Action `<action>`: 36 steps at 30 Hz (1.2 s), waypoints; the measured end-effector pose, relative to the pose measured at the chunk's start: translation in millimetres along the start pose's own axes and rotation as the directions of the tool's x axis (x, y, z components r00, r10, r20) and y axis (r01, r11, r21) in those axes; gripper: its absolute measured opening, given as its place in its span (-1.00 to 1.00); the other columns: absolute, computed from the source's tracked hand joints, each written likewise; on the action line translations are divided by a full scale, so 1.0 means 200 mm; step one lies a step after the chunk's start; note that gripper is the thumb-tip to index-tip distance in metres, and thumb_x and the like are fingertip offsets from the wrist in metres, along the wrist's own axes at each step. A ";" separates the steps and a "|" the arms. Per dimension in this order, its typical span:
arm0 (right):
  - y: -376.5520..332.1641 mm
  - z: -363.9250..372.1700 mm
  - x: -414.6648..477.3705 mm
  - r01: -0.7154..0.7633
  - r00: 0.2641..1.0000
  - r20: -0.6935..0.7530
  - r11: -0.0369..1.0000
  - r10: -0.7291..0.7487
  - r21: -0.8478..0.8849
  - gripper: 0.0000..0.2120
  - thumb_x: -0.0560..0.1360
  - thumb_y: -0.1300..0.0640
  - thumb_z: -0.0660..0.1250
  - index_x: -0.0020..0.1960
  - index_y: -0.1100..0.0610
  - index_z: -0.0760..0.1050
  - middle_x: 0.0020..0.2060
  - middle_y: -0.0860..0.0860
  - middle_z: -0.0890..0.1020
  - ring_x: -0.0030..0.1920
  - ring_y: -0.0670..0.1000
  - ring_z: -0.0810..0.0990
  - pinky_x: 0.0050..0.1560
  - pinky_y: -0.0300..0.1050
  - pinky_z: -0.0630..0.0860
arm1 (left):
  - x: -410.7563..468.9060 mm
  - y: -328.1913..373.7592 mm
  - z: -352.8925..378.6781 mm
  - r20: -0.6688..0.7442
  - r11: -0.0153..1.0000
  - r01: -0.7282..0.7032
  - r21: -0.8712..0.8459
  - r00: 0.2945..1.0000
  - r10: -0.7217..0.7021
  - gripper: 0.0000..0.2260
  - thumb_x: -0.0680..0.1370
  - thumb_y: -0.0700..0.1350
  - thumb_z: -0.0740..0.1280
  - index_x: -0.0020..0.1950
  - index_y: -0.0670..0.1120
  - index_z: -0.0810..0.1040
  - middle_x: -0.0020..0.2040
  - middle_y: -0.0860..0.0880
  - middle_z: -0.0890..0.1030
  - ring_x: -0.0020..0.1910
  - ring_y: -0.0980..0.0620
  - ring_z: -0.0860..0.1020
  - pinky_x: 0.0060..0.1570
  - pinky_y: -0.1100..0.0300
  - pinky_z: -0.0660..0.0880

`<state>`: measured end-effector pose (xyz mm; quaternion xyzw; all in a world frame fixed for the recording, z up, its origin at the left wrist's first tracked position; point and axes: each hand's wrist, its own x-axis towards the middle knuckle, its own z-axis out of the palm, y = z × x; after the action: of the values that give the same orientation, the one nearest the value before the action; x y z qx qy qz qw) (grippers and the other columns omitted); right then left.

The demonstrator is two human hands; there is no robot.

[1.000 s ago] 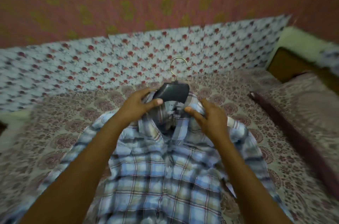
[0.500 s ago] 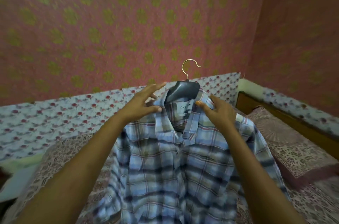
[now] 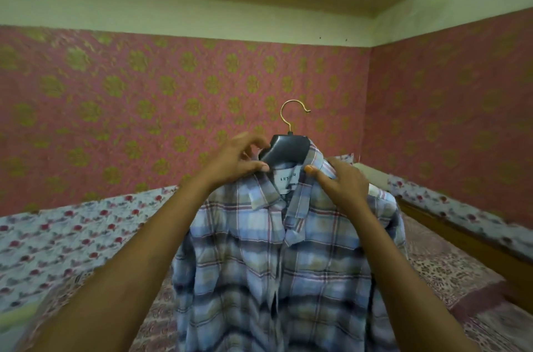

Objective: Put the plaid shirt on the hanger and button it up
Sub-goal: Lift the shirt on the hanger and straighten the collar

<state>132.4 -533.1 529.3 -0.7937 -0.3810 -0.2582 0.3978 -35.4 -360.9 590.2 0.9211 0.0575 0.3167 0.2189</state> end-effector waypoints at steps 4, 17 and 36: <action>0.06 -0.10 0.08 0.019 0.998 -0.060 0.999 -0.016 0.047 -0.32 0.27 -0.50 -0.04 -0.32 0.14 0.35 -0.42 0.03 0.45 -0.35 0.07 0.41 -0.46 -0.11 0.12 | -0.01 -0.03 -0.07 0.197 0.972 0.199 -0.126 0.965 -0.173 -0.32 0.32 0.16 0.47 0.35 0.21 0.23 0.28 0.10 0.35 0.18 0.13 0.39 0.14 0.20 0.36; 0.20 -0.34 0.39 0.076 0.996 -0.061 0.992 -0.070 0.105 -0.65 0.57 -0.18 0.05 -0.26 0.00 0.35 -0.35 0.07 0.49 -0.24 0.15 0.48 -0.30 -0.07 0.27 | 0.13 0.02 -0.12 -0.305 0.980 0.190 -0.057 0.931 -0.199 -0.59 0.39 0.11 0.43 -0.43 -0.07 0.30 -0.54 0.05 0.29 -0.55 0.11 0.26 -0.42 0.22 0.14; 0.24 -0.36 0.35 -0.174 0.944 0.328 0.899 0.036 0.403 -0.63 0.52 0.08 0.31 -0.34 0.33 0.43 -0.44 0.15 0.43 -0.39 0.00 0.41 -0.43 -0.31 0.37 | 0.05 -0.04 -0.17 -0.258 0.979 0.199 0.051 0.949 -0.180 -0.53 0.26 0.29 0.37 -0.38 -0.10 0.35 -0.47 -0.05 0.33 -0.46 0.01 0.32 -0.35 0.14 0.18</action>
<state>203.8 -583.4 597.0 -0.7378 -0.4423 -0.0178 0.5096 -48.3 -338.9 617.4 0.8712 0.1852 0.4063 0.2037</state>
